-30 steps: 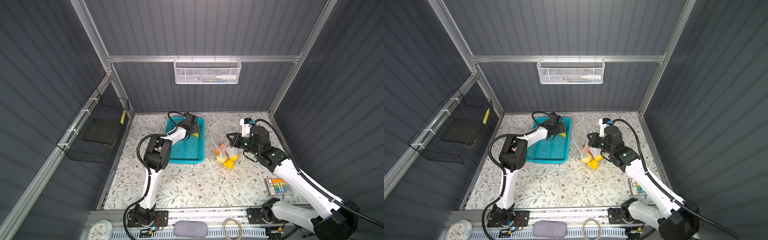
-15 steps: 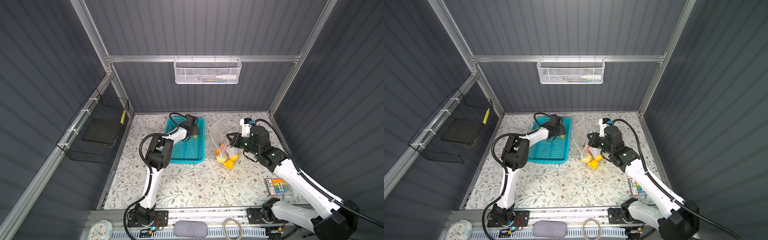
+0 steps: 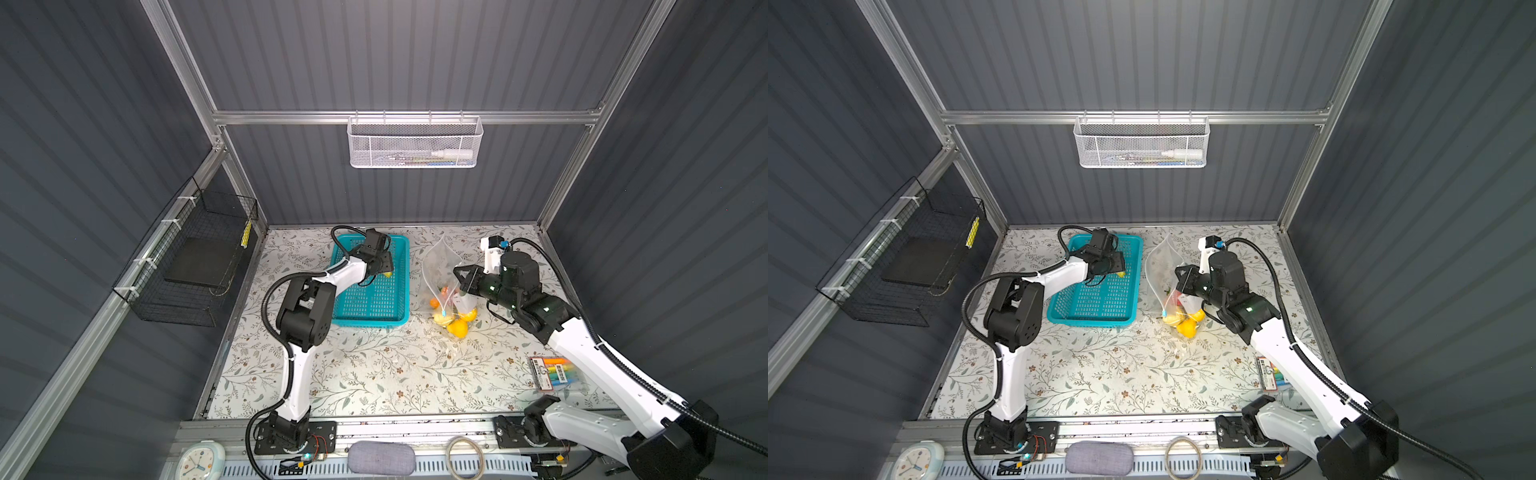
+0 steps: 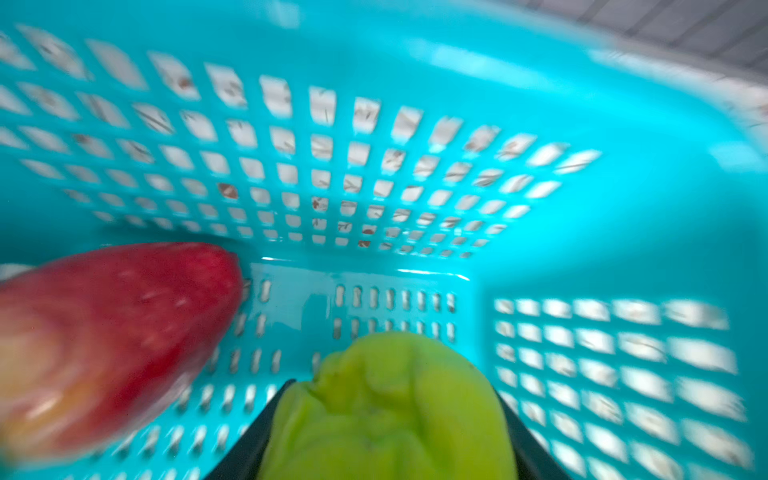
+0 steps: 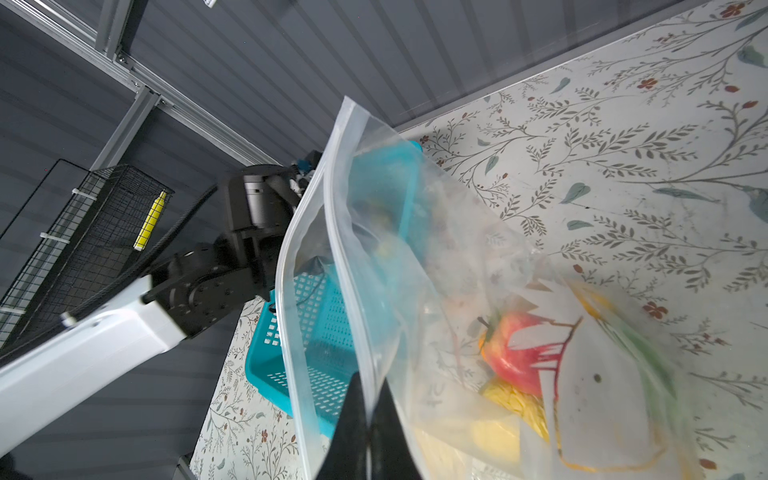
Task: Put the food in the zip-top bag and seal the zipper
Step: 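Lower the left gripper onto the green chayote and grasp it, then carry the green chayote with the left gripper to the bag mouth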
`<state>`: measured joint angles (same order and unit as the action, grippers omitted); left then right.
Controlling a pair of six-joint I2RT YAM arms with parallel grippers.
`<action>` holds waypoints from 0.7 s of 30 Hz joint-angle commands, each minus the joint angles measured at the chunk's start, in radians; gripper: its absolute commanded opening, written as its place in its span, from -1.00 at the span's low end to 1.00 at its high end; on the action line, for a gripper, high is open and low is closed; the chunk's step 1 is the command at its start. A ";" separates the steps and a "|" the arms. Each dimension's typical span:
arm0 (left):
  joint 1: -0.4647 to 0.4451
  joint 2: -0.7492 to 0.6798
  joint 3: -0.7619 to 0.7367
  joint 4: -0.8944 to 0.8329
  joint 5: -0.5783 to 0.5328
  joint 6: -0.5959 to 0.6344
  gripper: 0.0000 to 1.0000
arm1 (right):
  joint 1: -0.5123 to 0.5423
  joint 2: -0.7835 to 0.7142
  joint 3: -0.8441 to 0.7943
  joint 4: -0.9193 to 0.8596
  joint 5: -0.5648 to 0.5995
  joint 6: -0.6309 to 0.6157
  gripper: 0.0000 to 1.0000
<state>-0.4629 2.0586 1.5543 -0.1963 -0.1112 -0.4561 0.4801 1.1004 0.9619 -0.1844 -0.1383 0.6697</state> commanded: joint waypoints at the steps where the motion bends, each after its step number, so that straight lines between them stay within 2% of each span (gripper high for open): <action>1: -0.001 -0.146 -0.042 0.064 0.060 -0.005 0.19 | -0.003 0.004 -0.003 0.009 -0.005 -0.004 -1.00; 9: -0.027 -0.379 -0.131 0.131 0.187 -0.032 0.18 | -0.003 0.013 -0.005 0.022 -0.026 0.011 -1.00; 21: -0.244 -0.582 -0.251 0.314 0.153 0.080 0.18 | -0.003 0.044 -0.002 0.041 -0.052 0.047 -1.00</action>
<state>-0.6918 1.5127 1.3361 0.0311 0.0410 -0.4202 0.4793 1.1450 0.9611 -0.1623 -0.1768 0.7010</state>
